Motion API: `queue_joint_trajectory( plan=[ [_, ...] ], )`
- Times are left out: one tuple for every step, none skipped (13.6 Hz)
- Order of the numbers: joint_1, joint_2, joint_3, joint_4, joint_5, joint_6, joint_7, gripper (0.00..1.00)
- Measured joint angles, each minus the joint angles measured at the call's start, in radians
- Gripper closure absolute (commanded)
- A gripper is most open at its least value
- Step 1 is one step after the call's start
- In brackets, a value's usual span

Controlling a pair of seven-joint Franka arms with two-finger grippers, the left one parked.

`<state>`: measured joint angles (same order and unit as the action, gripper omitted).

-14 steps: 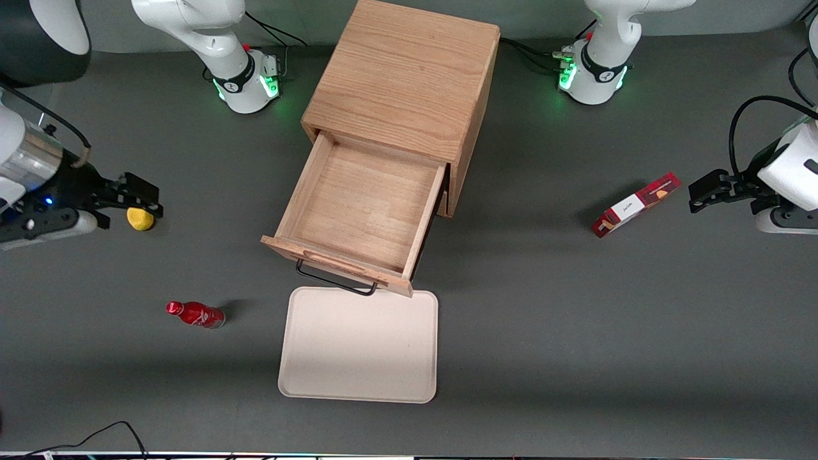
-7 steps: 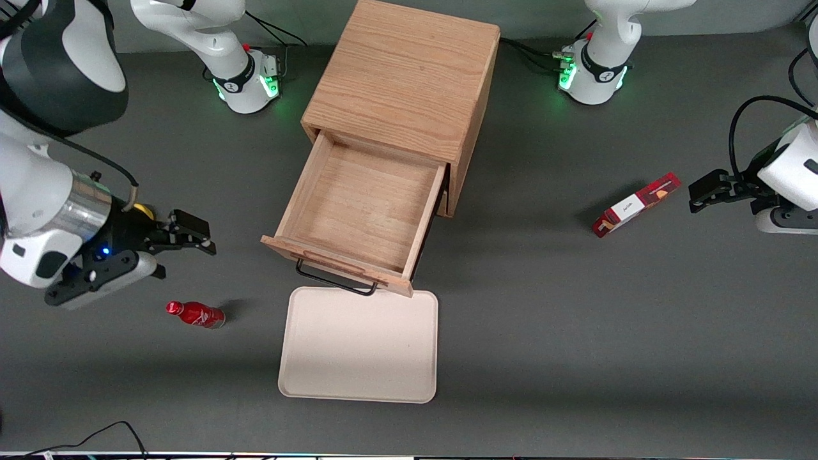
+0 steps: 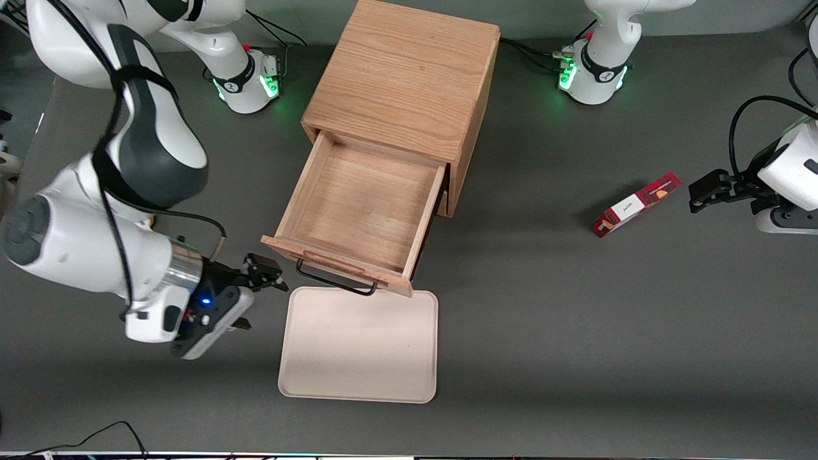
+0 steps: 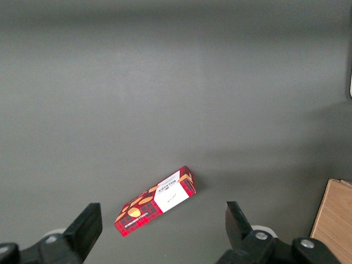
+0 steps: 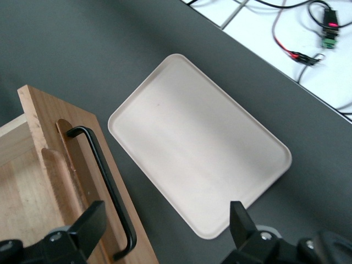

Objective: Close top drawer
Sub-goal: 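Move the right gripper toward the open drawer's black handle, then position the right gripper against the drawer front beside the handle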

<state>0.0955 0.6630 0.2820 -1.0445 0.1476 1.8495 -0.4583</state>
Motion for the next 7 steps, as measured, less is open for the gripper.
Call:
queue_joint_trajectory(
  plan=[
    [0.004, 0.022, 0.009, 0.003, 0.000, 0.007, -0.029, 0.00],
    [0.007, 0.039, 0.014, 0.006, 0.000, 0.011, -0.046, 0.00],
    [0.011, 0.051, 0.015, 0.011, -0.001, 0.011, -0.057, 0.00],
    [0.017, 0.059, 0.015, 0.012, -0.005, 0.007, -0.065, 0.00],
    [0.027, 0.063, 0.015, 0.012, -0.013, -0.004, -0.066, 0.00],
    [0.036, 0.064, 0.015, 0.012, -0.017, -0.015, -0.066, 0.00],
    [0.042, 0.065, 0.015, 0.012, -0.021, -0.026, -0.066, 0.00]
  ],
)
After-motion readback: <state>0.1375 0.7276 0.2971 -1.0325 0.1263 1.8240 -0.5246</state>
